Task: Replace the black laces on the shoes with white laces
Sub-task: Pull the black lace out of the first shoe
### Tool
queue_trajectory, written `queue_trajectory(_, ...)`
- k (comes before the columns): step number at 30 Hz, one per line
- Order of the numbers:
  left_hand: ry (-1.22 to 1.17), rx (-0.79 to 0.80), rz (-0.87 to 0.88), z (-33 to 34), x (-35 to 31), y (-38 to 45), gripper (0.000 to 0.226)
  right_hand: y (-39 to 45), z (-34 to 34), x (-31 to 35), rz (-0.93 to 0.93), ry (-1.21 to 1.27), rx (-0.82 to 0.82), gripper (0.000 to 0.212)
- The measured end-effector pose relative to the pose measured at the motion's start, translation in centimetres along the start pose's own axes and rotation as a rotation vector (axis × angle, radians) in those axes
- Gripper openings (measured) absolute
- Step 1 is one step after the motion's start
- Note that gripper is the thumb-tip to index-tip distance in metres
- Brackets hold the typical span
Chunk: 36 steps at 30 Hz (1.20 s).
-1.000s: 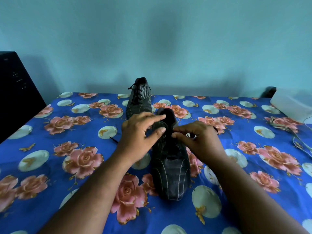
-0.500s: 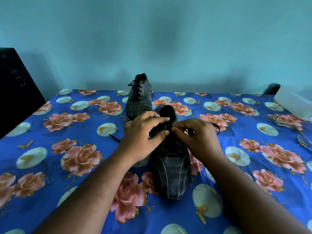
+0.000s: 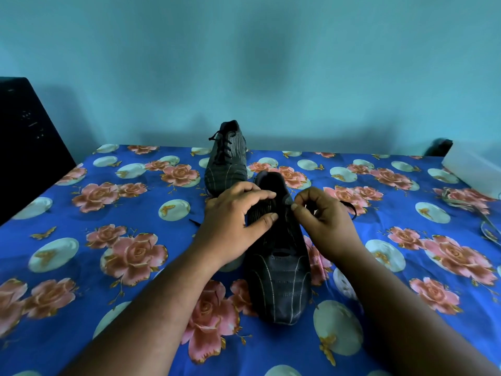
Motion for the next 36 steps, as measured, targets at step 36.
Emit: queue_trajectory(36,-0.015,0.008,-0.004,0.0,0.3,0.0,0.046,0.1,-2.7,-2.4,0.153,-0.004,-0.239,0.019)
Point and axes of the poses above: each hand's wrist, its own y-axis towards the middle knuckle, its own z-axis out of the palm, x = y × z, the point moved 10 cm from there along y, towards the middle knuckle, and after that the axes turned 14 degrees about -y, right-handed, at the moved point
